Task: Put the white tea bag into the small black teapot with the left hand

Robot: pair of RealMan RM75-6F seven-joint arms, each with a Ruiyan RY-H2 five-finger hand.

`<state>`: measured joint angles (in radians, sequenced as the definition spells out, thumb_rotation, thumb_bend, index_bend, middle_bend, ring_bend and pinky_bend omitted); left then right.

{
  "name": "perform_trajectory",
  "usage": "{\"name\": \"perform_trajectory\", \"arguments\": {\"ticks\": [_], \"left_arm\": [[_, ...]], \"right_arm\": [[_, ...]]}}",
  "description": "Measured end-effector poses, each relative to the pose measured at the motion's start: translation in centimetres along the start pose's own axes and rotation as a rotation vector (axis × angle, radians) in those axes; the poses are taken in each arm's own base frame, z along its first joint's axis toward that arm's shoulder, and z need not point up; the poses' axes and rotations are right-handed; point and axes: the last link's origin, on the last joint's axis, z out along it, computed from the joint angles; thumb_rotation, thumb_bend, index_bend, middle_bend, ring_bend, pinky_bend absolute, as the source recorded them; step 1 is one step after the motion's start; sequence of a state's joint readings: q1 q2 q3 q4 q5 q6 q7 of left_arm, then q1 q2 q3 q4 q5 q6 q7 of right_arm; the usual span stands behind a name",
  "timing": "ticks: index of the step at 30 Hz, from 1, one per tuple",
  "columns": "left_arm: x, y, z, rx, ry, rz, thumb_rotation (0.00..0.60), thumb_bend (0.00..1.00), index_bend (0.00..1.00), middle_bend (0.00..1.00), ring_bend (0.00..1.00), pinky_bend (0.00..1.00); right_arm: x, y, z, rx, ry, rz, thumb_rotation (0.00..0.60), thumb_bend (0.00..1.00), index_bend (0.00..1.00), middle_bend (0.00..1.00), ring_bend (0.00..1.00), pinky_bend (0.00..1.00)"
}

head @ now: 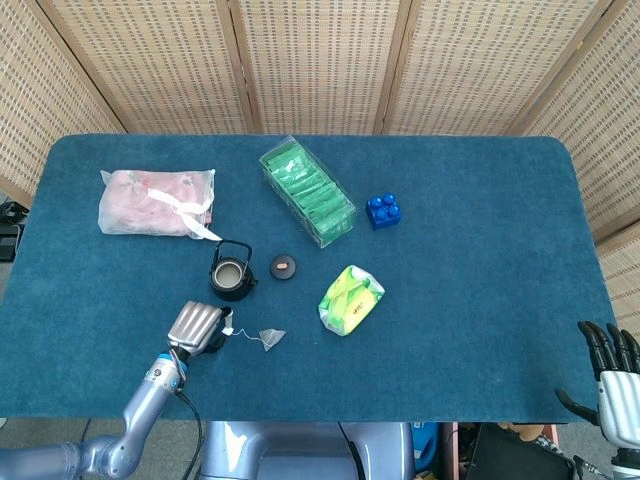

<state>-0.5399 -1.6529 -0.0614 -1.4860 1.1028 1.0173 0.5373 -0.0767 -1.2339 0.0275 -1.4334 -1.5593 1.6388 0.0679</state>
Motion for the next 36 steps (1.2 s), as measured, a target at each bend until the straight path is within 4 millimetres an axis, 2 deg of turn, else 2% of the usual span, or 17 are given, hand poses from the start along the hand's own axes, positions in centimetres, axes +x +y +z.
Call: {"name": "perform_trajectory", "arguments": {"ticks": [18,36], "left_arm": [[-0.14,0.44,0.57,0.000,-0.012,-0.019,0.600,0.42,0.55,0.82,0.73,0.71],[0.21,0.89,0.81,-0.009,0.000,-0.058,0.600,0.44,0.66,0.83,0.73,0.71]], "right_arm": [[-0.17,0.28,-0.18,-0.011,-0.008,0.005,0.600,0.09,0.11,0.19,0.03,0.10],[-0.15,0.28,-0.23,-0.013,-0.008,0.003,0.600,0.09,0.11,0.19,0.03,0.10]]}}
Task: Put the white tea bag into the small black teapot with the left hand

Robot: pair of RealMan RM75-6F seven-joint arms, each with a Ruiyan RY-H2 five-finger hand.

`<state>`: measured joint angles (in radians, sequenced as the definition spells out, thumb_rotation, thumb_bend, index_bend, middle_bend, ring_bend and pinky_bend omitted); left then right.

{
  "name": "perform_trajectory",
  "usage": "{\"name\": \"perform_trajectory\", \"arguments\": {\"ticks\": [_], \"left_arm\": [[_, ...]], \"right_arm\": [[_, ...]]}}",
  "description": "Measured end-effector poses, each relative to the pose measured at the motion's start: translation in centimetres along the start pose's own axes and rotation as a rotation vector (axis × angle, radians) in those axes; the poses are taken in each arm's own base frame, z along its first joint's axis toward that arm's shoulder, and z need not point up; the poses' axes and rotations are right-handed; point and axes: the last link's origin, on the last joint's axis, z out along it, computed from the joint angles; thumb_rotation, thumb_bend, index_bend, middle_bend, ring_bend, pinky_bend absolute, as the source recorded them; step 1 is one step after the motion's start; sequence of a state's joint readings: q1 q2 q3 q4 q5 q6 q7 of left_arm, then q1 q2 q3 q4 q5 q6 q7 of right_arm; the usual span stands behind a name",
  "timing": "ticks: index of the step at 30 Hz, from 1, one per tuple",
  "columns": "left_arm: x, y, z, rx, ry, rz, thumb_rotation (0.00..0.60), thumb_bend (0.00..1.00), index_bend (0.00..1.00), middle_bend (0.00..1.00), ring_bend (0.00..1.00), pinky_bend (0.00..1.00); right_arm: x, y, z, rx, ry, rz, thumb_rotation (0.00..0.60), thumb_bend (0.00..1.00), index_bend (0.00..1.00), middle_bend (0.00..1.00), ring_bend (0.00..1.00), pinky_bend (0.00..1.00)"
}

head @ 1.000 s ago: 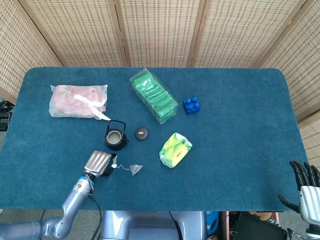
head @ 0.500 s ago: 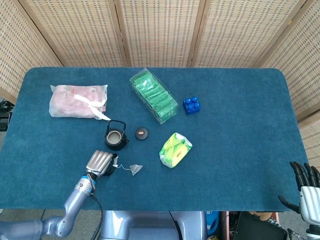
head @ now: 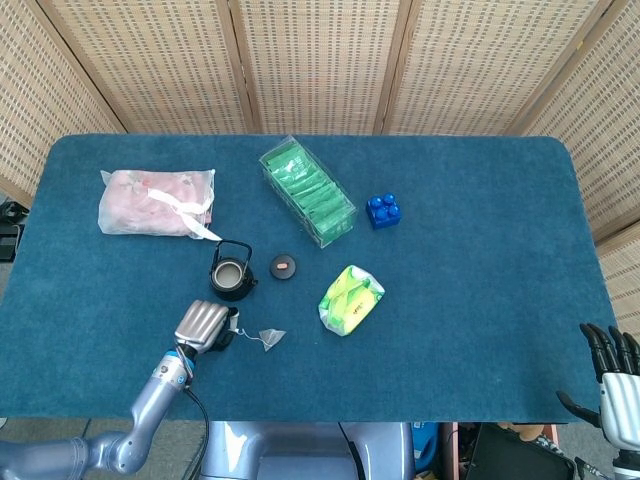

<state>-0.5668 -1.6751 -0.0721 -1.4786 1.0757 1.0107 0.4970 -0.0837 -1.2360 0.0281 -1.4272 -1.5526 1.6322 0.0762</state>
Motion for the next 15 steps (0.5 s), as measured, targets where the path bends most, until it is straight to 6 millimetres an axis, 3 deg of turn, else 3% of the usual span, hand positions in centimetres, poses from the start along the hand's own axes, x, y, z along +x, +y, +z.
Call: {"name": "perform_trajectory", "arguments": {"ticks": [10,15], "left_arm": [[1.7,0.1,-0.7,-0.020,0.044,-0.058,0.600,0.44,0.66,0.83,0.73,0.71],[4.3,0.1,-1.6,-0.053,0.100,-0.132,0.600,0.44,0.66,0.83,0.73,0.71]], "right_arm": [[0.0,-0.1,0.1,0.006,0.000,0.003,0.600,0.09,0.11,0.19,0.03,0.10],[-0.1,-0.1,0.3,0.010,-0.003,0.007,0.600,0.08,0.11,0.19,0.03,0.10]]}}
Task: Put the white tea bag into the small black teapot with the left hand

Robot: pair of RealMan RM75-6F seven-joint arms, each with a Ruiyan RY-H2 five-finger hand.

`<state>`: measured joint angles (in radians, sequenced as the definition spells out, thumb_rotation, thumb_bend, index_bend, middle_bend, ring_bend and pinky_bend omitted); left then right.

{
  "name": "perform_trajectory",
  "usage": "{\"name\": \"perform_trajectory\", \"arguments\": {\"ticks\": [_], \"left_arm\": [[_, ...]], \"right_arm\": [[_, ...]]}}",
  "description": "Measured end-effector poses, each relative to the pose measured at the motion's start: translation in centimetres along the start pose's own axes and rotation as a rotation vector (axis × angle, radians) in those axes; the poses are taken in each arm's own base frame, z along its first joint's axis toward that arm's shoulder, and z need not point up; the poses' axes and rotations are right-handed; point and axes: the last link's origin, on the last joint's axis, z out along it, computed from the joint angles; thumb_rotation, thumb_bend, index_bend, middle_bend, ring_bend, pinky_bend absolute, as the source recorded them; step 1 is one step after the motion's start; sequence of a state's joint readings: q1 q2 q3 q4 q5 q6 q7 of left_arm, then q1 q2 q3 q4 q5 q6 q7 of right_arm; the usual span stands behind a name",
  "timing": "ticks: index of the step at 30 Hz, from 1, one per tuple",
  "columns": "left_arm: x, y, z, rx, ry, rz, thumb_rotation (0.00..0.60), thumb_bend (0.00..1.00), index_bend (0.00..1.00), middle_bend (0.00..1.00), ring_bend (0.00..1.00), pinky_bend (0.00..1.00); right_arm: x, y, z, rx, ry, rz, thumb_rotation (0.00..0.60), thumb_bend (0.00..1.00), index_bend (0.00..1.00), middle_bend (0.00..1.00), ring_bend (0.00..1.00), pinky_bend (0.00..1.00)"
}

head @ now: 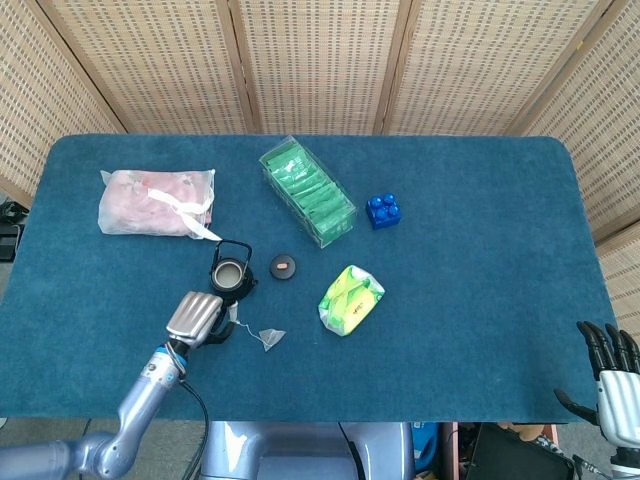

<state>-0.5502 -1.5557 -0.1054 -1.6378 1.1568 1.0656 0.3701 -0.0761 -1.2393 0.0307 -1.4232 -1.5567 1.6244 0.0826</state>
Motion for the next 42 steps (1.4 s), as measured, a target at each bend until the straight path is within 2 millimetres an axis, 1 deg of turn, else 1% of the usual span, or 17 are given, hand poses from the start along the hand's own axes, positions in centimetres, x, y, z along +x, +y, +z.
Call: {"name": "perform_trajectory", "arguments": {"ticks": [3,6,12,18,23,34,39,42], "left_arm": [[1.5,0.2,-0.3,-0.021,0.038,-0.023,0.600,0.44,0.66,0.83,0.73,0.71],[2.6,0.5,-0.4,-0.036,0.072,-0.045,0.600,0.44,0.66,0.83,0.73,0.71],[4.4,1.2,-0.4,-0.073,0.135,-0.107,0.600,0.44,0.66,0.83,0.73,0.71],[5.9,1.9,-0.3,-0.116,0.195,-0.183,0.600,0.44,0.66,0.83,0.73,0.71],[7.1,2.3,-0.2,-0.148,0.254,-0.213,0.600,0.44,0.66,0.83,0.73,0.71],[9.2,2.0,0.1,-0.152,0.341,-0.239,0.600,0.44,0.66,0.84,0.73,0.71],[10.8,1.3,1.3,-0.128,0.380,-0.223,0.600,0.44,0.66,0.84,0.73,0.71],[11.2,1.1,1.7,-0.123,0.384,-0.214,0.600,0.44,0.66,0.84,0.73,0.71]], "right_arm": [[0.0,0.0,0.0,0.001,0.002,0.003,0.600,0.09,0.11,0.19,0.03,0.10],[0.0,0.1,0.0,-0.001,0.003,0.003,0.600,0.09,0.11,0.19,0.03,0.10],[-0.1,0.2,0.0,-0.002,0.000,0.008,0.600,0.08,0.11,0.19,0.03,0.10],[-0.2,0.3,0.1,-0.004,-0.001,0.008,0.600,0.08,0.11,0.19,0.03,0.10],[-0.2,0.3,0.1,-0.006,-0.004,0.009,0.600,0.09,0.11,0.19,0.03,0.10],[-0.3,0.4,0.1,-0.011,-0.012,0.006,0.600,0.09,0.11,0.19,0.03,0.10],[-0.4,0.4,0.1,-0.014,-0.017,0.005,0.600,0.09,0.11,0.19,0.03,0.10],[-0.4,0.3,0.1,-0.014,-0.017,0.006,0.600,0.08,0.11,0.19,0.03,0.10]]}}
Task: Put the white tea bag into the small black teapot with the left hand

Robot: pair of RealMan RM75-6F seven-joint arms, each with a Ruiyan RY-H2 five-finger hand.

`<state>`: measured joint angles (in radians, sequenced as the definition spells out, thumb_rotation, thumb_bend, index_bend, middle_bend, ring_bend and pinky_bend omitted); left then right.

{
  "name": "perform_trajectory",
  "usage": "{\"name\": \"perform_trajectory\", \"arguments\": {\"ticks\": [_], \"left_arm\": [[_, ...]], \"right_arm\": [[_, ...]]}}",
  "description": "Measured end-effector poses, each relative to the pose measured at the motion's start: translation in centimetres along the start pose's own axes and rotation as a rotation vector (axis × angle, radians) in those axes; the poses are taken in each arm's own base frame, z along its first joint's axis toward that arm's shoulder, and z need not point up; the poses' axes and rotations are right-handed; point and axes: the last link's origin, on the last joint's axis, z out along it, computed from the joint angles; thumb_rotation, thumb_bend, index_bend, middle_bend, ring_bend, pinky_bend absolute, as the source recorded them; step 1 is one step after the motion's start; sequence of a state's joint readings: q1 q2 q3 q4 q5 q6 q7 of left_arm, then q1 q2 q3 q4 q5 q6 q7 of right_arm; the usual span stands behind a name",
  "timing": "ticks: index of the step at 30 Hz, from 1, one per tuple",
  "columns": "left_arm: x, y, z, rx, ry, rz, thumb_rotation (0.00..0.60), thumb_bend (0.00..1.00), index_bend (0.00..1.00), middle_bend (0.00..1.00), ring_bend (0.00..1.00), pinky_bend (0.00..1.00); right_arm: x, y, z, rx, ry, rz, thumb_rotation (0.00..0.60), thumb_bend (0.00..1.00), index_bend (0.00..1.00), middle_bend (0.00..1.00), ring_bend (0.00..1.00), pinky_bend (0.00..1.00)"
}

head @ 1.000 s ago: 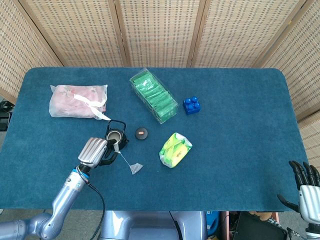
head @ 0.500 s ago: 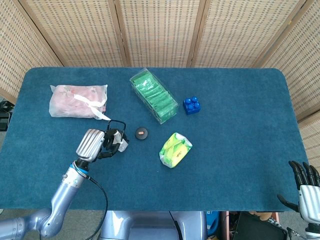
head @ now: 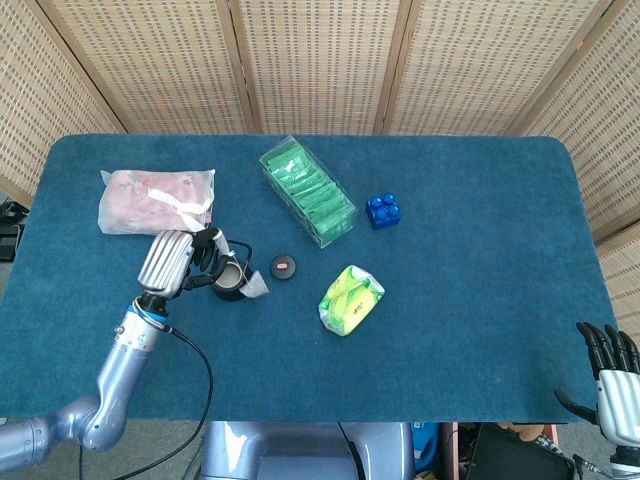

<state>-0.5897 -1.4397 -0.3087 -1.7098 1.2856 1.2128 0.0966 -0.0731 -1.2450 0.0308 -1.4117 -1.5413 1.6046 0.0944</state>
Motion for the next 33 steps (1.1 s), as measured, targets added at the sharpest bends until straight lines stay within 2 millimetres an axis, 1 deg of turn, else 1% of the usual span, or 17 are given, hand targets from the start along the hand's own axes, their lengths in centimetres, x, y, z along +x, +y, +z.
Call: {"name": "perform_trajectory", "arguments": {"ticks": [7,12,19,24,33], "left_arm": [[0.2,-0.7,0.5,0.025,0.006,0.019,0.600,0.44,0.66,0.84,0.73,0.71],[-0.1,-1.4,0.6,0.049,-0.011,0.035,0.600,0.44,0.66,0.84,0.73,0.71],[-0.8,-2.6,0.4,0.088,-0.040,0.055,0.600,0.44,0.66,0.84,0.73,0.71],[-1.0,-3.2,0.0,0.109,-0.043,0.060,0.600,0.44,0.66,0.84,0.73,0.71],[0.0,-3.7,0.2,0.117,-0.007,0.057,0.600,0.44,0.66,0.84,0.73,0.71]], "right_arm": [[0.1,0.0,0.0,-0.003,0.002,-0.002,0.600,0.08,0.11,0.19,0.03,0.10],[0.1,0.1,0.0,-0.004,0.000,-0.004,0.600,0.08,0.11,0.19,0.03,0.10],[0.2,0.2,0.0,-0.011,0.003,-0.007,0.600,0.09,0.11,0.19,0.03,0.10],[0.3,0.2,-0.1,-0.014,0.004,-0.009,0.600,0.08,0.11,0.19,0.03,0.10],[0.2,0.0,0.0,-0.007,0.000,-0.007,0.600,0.09,0.11,0.19,0.03,0.10]]}}
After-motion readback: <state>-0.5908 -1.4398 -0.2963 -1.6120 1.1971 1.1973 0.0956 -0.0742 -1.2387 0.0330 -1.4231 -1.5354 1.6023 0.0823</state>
